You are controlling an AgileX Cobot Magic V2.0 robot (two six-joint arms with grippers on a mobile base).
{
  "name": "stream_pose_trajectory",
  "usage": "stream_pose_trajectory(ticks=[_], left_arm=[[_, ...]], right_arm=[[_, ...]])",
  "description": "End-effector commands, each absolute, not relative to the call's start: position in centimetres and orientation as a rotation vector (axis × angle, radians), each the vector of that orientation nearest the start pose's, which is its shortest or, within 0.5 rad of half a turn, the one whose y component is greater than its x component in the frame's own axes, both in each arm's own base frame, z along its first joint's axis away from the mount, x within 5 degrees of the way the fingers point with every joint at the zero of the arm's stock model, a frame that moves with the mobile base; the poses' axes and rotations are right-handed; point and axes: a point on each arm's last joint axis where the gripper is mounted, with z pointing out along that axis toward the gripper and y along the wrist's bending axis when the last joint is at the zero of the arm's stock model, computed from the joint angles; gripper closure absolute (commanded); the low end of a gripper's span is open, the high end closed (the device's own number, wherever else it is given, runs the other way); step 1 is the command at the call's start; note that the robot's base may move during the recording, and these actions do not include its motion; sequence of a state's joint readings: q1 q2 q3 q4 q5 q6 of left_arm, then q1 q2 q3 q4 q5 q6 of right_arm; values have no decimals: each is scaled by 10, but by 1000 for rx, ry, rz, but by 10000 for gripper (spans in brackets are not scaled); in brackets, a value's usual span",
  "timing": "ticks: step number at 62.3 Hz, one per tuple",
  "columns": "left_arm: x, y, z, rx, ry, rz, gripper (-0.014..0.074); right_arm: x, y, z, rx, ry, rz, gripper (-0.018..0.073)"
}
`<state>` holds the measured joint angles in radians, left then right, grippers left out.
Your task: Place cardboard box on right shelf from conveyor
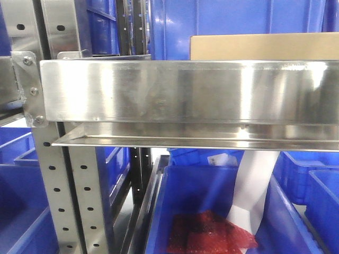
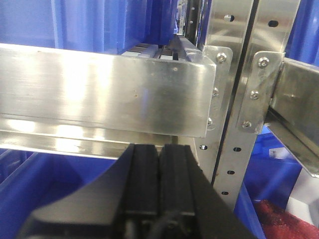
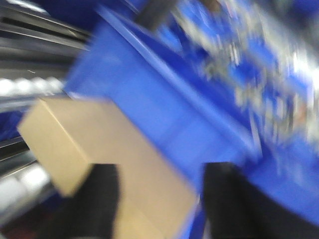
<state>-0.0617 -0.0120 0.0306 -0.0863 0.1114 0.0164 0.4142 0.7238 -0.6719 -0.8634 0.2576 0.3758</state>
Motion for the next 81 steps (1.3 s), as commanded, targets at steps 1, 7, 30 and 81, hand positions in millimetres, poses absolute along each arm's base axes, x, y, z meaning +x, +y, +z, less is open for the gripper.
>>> stream_pose_trajectory(ticks=[1,7,30,81], left_arm=[[56,-4,202,-11,1520,-116,715],[56,-4,202,-11,1520,-116,715],[56,-4,202,-11,1520,-116,715],[56,-4,202,-11,1520,-116,715]], right_arm=[[141,31,366,-429,1665,-178,354],[138,16,365,-272,1724,-173,525],[119,8,329,28,1542,136,494],[59,5,218,73,1433,217,494]])
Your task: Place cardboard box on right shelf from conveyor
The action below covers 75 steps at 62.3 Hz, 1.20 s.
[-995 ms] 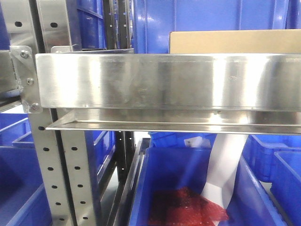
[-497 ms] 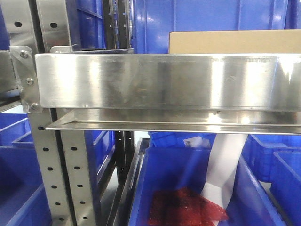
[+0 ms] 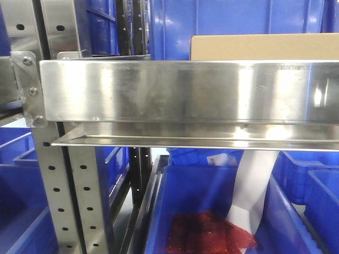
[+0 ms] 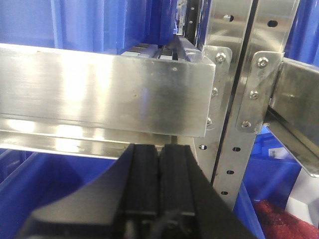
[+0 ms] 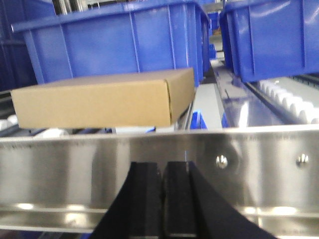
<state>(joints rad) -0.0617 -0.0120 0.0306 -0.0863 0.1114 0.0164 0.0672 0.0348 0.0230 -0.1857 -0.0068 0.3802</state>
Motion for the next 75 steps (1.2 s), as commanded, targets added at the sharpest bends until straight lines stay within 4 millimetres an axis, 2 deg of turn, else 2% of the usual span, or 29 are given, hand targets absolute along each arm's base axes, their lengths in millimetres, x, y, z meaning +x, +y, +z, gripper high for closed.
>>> stream_pose_trajectory(ticks=[1,22,29,40,75], left_arm=[[56,-4,202,-11,1520,-116,715],[56,-4,202,-11,1520,-116,715],[56,-4,202,-11,1520,-116,715],[56,-4,202,-11,1520,-116,715],[56,-4,202,-11,1520,-116,715]], right_arm=[[59,5,217,73,1438,216,494],[60,5,213,77,1440,219,494],[60,4,214,17,1428,115,494],[57,0,215,80,1399,84,494],[54,-1,215,85,1389,78,494]])
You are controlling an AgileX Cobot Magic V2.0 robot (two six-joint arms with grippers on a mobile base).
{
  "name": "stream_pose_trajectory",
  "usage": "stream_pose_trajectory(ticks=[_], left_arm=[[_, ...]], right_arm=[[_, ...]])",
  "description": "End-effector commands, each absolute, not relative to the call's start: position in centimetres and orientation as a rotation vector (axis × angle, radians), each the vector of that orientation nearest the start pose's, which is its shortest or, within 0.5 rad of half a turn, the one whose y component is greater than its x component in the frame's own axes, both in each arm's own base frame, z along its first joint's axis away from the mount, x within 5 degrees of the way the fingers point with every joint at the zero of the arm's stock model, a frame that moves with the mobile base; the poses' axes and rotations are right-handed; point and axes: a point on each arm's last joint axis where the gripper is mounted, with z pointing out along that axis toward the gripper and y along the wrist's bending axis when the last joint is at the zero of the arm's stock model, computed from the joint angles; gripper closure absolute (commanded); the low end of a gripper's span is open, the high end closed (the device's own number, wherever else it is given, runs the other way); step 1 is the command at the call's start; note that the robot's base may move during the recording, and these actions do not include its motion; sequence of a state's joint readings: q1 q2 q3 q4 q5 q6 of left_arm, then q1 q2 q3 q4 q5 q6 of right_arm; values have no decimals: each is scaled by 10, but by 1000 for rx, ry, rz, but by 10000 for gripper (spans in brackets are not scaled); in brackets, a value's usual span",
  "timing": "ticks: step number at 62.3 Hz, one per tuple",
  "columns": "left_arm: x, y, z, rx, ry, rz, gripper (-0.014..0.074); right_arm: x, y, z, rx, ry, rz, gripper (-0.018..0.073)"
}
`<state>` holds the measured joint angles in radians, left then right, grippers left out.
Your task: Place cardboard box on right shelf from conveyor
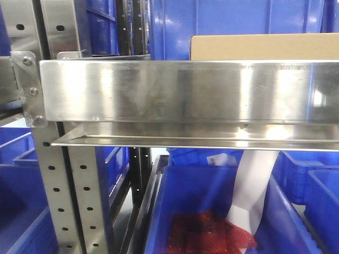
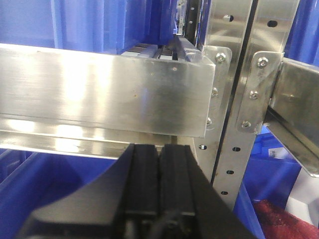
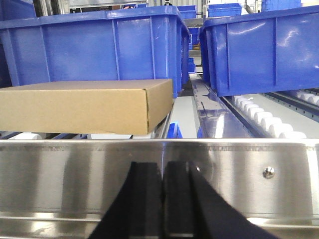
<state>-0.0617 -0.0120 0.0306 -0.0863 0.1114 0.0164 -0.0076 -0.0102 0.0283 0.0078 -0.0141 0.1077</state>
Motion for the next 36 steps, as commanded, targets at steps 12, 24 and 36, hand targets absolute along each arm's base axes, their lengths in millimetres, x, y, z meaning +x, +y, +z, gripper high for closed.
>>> stream_pose_trajectory(ticks=[12,24,36], left_arm=[[56,-4,202,-11,1520,-116,715],[56,-4,202,-11,1520,-116,715],[56,-4,202,-11,1520,-116,715]], right_arm=[[54,-1,215,85,1389,78,494],[54,-1,215,85,1389,78,494],[54,-1,215,85,1389,78,494]])
